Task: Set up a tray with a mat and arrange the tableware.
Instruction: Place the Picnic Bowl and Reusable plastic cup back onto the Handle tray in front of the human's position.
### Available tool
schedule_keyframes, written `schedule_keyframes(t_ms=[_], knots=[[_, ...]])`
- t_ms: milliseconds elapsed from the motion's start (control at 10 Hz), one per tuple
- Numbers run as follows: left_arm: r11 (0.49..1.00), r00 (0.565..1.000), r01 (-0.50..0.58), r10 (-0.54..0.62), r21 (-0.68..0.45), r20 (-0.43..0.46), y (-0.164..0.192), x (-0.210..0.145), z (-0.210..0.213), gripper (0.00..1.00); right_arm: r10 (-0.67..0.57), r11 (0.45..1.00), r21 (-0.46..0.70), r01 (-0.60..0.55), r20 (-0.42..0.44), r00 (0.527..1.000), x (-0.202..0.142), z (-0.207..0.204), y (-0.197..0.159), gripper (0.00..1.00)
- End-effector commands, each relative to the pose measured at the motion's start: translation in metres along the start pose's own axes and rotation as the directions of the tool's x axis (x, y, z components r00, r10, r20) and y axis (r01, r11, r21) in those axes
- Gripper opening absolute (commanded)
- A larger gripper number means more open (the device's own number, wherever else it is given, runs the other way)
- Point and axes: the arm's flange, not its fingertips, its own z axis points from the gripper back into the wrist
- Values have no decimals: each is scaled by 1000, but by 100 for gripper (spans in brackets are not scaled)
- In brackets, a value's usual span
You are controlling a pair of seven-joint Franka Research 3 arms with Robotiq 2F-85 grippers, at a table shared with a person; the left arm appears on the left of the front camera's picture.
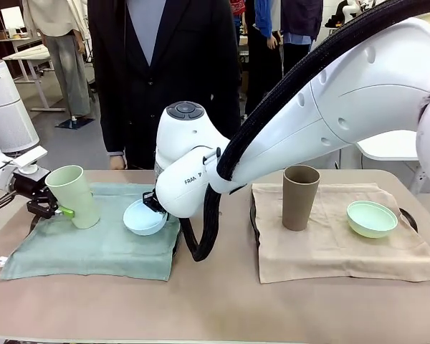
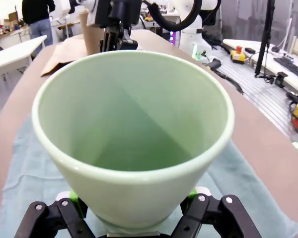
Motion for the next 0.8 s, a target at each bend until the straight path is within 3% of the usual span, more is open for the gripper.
schedule_keyframes(t_ms=[0,100,200,300,400,500,600,700], knots=[[1000,999,4,-4,-21,-34,-4,3,0,84,7,999,38,-7,-2,1000,2,-5,1,25],[1000,999,5,-6,-26,-37,-3,4,1,100,10,999,40,-10,-5,1000,3,-4,1,65],[1000,999,1,-2,-24,-37,-5,5,3,100,11,999,31,-11,-10,1000,2,0,4,85],[1000,999,-9,8,-28,-46,-5,6,5,100,9,1000,19,-9,-23,1000,3,5,6,85],[999,997,-27,24,-30,-78,-8,7,9,100,8,1000,-13,-8,-52,999,0,14,8,100],[998,993,-59,55,-36,-108,-8,8,15,100,25,999,-40,-28,-61,998,-5,26,10,49],[996,988,-84,80,-27,-133,-9,9,24,100,40,997,-61,-44,-62,997,-10,39,12,100],[995,982,-95,91,-14,-165,-10,12,33,100,45,996,-80,-49,-60,997,-15,53,10,69]])
